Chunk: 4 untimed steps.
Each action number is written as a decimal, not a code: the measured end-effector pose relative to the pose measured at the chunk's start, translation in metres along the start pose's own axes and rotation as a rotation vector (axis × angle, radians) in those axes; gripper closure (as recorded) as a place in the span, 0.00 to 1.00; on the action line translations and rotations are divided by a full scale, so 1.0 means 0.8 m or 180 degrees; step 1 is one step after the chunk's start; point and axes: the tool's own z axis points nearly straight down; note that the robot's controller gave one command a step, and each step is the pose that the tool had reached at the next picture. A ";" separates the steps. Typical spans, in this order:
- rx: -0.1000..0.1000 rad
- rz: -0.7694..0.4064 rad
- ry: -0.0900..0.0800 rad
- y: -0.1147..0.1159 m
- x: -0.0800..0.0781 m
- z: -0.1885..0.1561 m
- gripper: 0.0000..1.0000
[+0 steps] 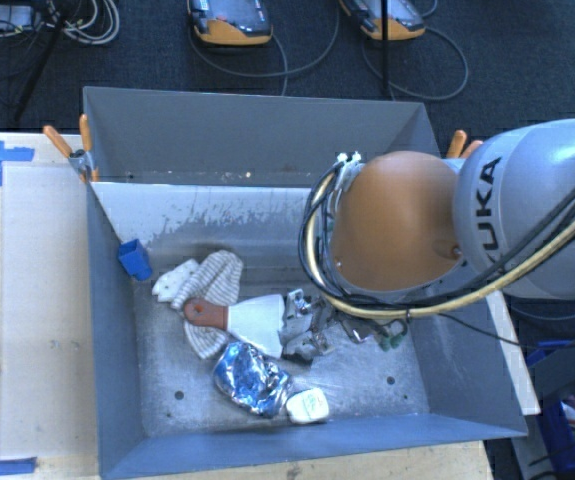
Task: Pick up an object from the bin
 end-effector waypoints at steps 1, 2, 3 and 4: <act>-0.0029 0.0656 0.0095 0.019 -0.003 0.004 1.00; -0.0022 -0.0075 0.0047 0.017 0.034 0.118 0.00; -0.0020 -0.0066 0.0040 0.016 0.034 0.116 0.00; -0.0003 0.0782 0.0056 0.035 0.023 0.144 1.00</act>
Offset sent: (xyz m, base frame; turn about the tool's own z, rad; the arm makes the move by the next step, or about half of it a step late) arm -0.0290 0.0014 -0.0926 -0.0233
